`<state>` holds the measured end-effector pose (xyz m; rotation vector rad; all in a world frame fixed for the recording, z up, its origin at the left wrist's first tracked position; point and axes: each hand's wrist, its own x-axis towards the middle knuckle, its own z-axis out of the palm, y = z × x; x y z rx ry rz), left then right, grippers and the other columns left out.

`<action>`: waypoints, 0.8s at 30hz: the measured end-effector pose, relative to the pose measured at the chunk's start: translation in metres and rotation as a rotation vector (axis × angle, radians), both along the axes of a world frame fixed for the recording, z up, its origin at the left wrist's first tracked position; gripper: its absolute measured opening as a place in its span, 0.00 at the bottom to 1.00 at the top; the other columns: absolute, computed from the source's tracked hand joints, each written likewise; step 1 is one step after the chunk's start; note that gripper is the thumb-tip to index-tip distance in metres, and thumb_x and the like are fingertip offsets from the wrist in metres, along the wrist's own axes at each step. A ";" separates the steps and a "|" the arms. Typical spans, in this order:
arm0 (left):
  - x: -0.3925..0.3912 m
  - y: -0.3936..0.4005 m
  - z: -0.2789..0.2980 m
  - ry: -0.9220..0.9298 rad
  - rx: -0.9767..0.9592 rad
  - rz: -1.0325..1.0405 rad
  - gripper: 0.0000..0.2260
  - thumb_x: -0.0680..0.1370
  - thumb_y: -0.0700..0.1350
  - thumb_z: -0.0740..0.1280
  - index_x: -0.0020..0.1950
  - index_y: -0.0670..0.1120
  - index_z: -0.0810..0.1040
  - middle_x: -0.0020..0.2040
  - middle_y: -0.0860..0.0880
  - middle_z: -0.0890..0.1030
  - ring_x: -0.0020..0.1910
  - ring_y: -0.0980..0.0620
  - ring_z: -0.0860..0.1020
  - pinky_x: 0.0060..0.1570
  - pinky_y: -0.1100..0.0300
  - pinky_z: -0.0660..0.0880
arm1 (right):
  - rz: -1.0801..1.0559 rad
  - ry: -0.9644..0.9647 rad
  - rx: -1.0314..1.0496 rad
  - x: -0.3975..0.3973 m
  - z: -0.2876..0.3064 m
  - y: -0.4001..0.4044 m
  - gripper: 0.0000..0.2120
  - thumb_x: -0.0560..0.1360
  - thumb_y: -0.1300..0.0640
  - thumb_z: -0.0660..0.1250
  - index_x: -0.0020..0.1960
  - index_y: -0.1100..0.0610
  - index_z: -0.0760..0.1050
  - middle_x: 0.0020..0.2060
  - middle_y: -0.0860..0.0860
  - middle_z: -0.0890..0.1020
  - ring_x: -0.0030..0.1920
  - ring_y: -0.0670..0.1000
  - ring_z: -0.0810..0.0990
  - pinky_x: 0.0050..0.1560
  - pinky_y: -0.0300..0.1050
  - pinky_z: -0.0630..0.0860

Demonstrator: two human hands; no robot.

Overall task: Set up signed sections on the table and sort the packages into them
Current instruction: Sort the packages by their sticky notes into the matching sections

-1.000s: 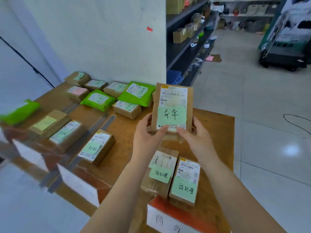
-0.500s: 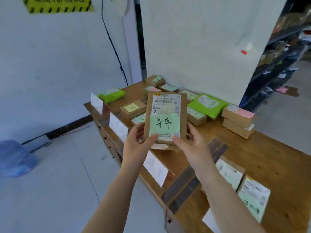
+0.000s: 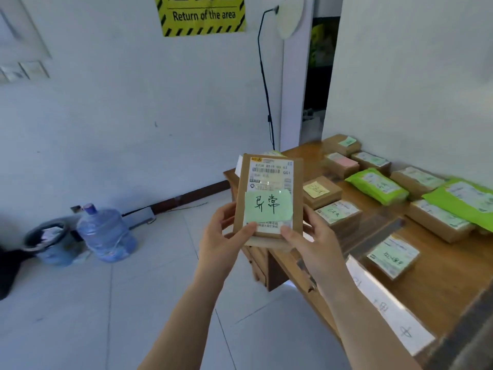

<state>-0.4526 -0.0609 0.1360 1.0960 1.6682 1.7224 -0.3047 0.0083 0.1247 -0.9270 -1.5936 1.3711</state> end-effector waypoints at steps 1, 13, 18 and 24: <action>-0.014 0.000 -0.001 -0.002 -0.001 0.012 0.16 0.71 0.43 0.72 0.52 0.60 0.74 0.52 0.59 0.80 0.54 0.61 0.76 0.42 0.72 0.75 | 0.016 -0.004 0.002 -0.014 0.001 0.002 0.19 0.71 0.51 0.70 0.55 0.32 0.69 0.47 0.27 0.79 0.51 0.28 0.74 0.40 0.27 0.76; -0.150 0.059 -0.011 -0.014 -0.024 0.125 0.16 0.72 0.43 0.72 0.51 0.62 0.73 0.48 0.65 0.80 0.51 0.66 0.77 0.41 0.73 0.74 | 0.123 0.049 -0.051 -0.157 -0.008 0.077 0.24 0.71 0.55 0.71 0.61 0.37 0.69 0.47 0.31 0.79 0.52 0.35 0.77 0.39 0.26 0.75; -0.203 0.110 -0.009 0.003 -0.033 0.177 0.16 0.72 0.43 0.72 0.50 0.61 0.73 0.45 0.70 0.79 0.49 0.71 0.76 0.38 0.76 0.73 | 0.157 0.054 -0.055 -0.217 -0.007 0.134 0.21 0.71 0.55 0.71 0.58 0.38 0.70 0.54 0.39 0.80 0.56 0.43 0.77 0.49 0.39 0.80; -0.253 0.167 -0.010 -0.004 -0.035 0.196 0.16 0.71 0.42 0.72 0.50 0.60 0.73 0.44 0.67 0.81 0.47 0.71 0.76 0.37 0.76 0.72 | 0.174 0.068 -0.078 -0.268 -0.010 0.192 0.24 0.71 0.55 0.71 0.65 0.45 0.69 0.57 0.43 0.80 0.59 0.46 0.77 0.55 0.49 0.79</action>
